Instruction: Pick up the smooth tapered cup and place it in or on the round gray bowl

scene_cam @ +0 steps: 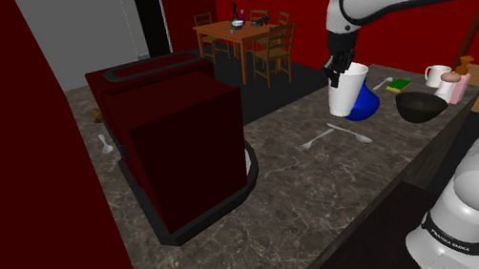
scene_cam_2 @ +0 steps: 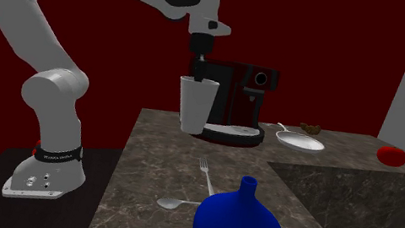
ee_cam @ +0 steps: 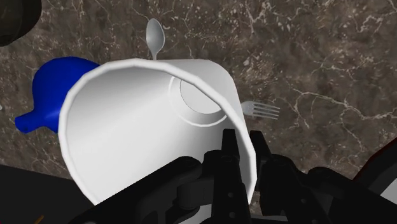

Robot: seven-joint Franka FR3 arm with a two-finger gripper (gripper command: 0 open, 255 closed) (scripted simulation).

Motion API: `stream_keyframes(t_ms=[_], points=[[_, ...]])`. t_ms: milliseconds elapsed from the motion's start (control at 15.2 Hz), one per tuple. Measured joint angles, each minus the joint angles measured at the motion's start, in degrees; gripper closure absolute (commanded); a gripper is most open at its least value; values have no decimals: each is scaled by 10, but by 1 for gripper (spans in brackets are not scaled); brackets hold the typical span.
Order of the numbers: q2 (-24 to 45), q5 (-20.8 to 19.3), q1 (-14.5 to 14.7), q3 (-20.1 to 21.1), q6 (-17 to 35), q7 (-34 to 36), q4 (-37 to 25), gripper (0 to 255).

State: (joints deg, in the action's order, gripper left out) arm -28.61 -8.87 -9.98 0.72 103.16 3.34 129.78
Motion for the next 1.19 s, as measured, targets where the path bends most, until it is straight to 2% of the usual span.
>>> stream_keyframes(t_ms=[660,1188], points=[[-40,-48,-50,-105,-10,-135,7,255],[-17,-81,-85,-197,-4,-251,-36,255]])
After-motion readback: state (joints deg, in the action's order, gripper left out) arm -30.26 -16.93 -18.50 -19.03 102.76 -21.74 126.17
